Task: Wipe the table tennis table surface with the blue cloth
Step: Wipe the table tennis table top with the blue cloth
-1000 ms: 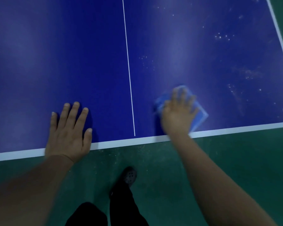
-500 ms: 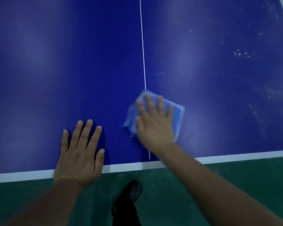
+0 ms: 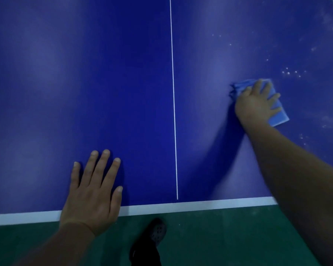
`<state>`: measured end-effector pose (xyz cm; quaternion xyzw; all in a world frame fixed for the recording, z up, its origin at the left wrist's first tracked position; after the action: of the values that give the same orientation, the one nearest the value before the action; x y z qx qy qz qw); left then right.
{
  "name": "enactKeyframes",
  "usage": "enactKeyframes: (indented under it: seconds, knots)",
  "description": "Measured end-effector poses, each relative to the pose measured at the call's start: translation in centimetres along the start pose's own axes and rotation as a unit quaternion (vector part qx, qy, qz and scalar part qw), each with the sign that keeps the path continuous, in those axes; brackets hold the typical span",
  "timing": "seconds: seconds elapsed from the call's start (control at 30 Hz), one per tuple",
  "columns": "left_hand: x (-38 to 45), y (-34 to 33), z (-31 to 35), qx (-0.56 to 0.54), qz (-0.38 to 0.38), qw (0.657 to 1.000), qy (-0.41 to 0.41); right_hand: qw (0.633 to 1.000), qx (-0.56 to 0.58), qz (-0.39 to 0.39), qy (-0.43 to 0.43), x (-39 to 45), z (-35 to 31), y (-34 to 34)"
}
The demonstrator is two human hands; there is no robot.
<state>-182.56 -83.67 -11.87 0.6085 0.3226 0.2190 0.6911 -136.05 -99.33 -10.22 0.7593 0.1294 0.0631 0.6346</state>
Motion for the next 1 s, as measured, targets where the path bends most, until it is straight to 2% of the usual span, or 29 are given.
enactKeyframes:
  seconds: [0.07,0.1,0.17,0.2,0.23,0.3,0.37,0.4,0.47,0.5,0.57,0.63,0.7,0.73,0.77,0.8,0.83,0.93,1.0]
  knots:
    - [0.0,-0.1,0.0,0.005,-0.001,1.000,0.001,0.989,-0.035,0.031,0.142,-4.9,-6.5,-0.9]
    - [-0.1,-0.1,0.0,0.005,0.002,1.000,0.001,0.972,-0.048,0.024,0.230,-8.2,-10.1,-2.2]
    - [-0.1,-0.1,0.0,0.004,0.011,1.000,0.000,0.903,-0.058,-0.023,0.425,-15.4,-15.9,-4.6]
    - [-0.1,-0.1,0.0,0.004,0.016,1.000,0.000,0.869,-0.064,-0.056,0.487,-17.0,-16.8,-5.3]
    - [-0.1,0.0,0.0,0.003,0.019,1.000,-0.001,0.860,-0.061,-0.070,0.502,-16.0,-16.2,-5.1]
    - [-0.1,0.1,0.0,-0.005,0.028,1.000,0.001,0.897,-0.103,-0.036,0.429,-9.8,-11.6,-3.6]
    - [-0.1,0.2,0.1,-0.008,0.036,0.999,0.001,0.954,-0.124,-0.010,0.274,-2.3,-3.9,-1.1]
    - [-0.1,0.2,0.2,-0.007,0.037,0.999,0.001,0.977,-0.095,-0.012,0.191,0.2,-0.1,0.2]
    - [-0.1,0.2,0.1,-0.006,0.036,0.999,-0.001,0.996,-0.021,-0.029,0.087,0.5,3.5,1.3]
    - [0.0,0.2,0.0,-0.008,0.034,0.999,-0.001,0.995,-0.011,-0.021,0.093,-1.2,3.1,1.3]
    - [-0.1,0.3,0.1,-0.008,0.034,0.999,0.002,0.977,-0.053,-0.001,0.209,-7.1,-0.1,0.2]
    - [-0.2,0.4,0.3,-0.004,0.038,0.999,0.004,0.924,-0.089,-0.027,0.370,-16.6,-3.7,-1.8]
    - [-0.1,0.4,0.3,-0.001,0.040,0.999,0.004,0.854,-0.091,-0.078,0.506,-25.3,-4.1,-3.1]
    - [0.0,0.4,0.3,-0.002,0.039,0.999,0.003,0.825,-0.086,-0.093,0.551,-26.7,-3.2,-3.1]
    - [0.0,0.4,0.2,-0.001,0.037,0.999,0.005,0.810,-0.085,-0.097,0.572,-26.0,-2.2,-2.7]
    - [0.1,0.4,0.2,0.000,0.036,0.999,0.007,0.816,-0.101,-0.083,0.562,-23.6,-1.1,-2.5]
    - [0.1,0.3,0.2,0.002,0.035,0.999,0.008,0.843,-0.118,-0.066,0.521,-20.1,0.4,-2.2]
    - [0.0,0.1,0.1,-0.002,0.029,1.000,0.008,0.959,-0.100,-0.048,0.261,-10.2,6.2,0.3]
    - [0.1,0.2,0.1,-0.004,0.023,1.000,0.009,0.994,-0.034,-0.024,0.097,-8.7,7.4,1.3]
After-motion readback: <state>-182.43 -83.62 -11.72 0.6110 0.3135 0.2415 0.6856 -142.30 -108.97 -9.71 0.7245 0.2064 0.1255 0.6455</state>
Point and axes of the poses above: each hand's wrist, its own x-axis towards the middle knuckle, its own y-axis out of the back of the hand, z = x × y, the point moved 9 cm from there along x, towards the middle knuckle, and after that the axes turned 12 degrees about y, right-handed, at the moved point
